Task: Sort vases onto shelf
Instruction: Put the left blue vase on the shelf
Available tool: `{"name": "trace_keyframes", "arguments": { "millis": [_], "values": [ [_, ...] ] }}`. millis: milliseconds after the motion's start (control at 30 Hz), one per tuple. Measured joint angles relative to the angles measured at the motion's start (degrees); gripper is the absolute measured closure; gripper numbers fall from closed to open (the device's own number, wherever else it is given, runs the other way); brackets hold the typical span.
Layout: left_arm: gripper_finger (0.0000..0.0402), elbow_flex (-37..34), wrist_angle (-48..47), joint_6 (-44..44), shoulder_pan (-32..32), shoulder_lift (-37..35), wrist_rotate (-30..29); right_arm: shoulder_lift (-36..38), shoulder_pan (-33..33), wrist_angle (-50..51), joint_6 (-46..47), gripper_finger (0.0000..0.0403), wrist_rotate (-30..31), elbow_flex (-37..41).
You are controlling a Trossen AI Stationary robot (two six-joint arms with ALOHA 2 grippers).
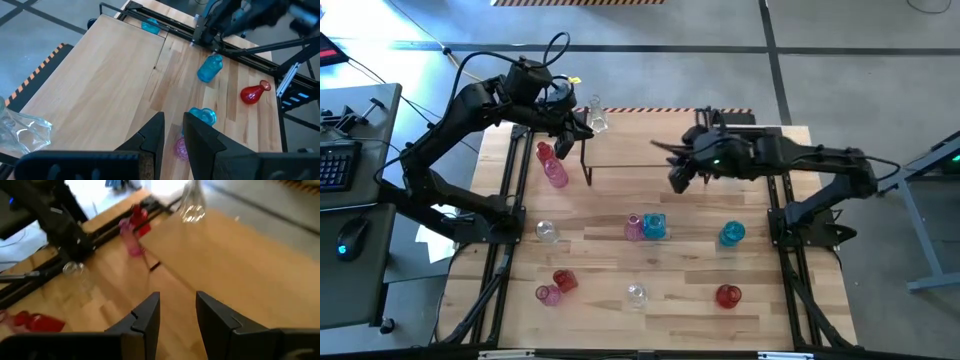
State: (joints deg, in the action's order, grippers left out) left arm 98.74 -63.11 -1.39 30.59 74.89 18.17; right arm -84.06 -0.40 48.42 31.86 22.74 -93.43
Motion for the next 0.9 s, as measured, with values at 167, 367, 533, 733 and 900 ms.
{"name": "trace_keyframes", "arguments": {
  "millis": [167, 367, 533, 733, 900],
  "values": [
    [0.0339, 0.0, 0.0, 0.1, 0.0, 0.0, 0.0, -3.6, 0.0, 0.3, 3.8, 0.0293, -4.9, 0.0],
    [0.0339, 0.0, 0.0, 0.9, 0.0, 0.0, 0.0, -7.3, 0.0, 0.8, 7.0, 0.0293, -9.5, 0.0],
    [0.0339, 0.0, 0.0, 1.3, 0.0, 0.0, 0.0, -10.0, 0.0, 3.4, 10.5, 0.0293, -11.3, 0.0],
    [0.0339, 0.0, 0.0, 1.7, 0.0, 0.0, 0.0, -12.3, 0.1, 7.6, 14.0, 0.0293, -13.0, 0.0],
    [0.0339, 0.0, -0.1, 1.7, 0.0, 0.0, 0.0, -14.4, 0.9, 9.1, 14.7, 0.0293, -13.5, 0.0]
  ]
}}
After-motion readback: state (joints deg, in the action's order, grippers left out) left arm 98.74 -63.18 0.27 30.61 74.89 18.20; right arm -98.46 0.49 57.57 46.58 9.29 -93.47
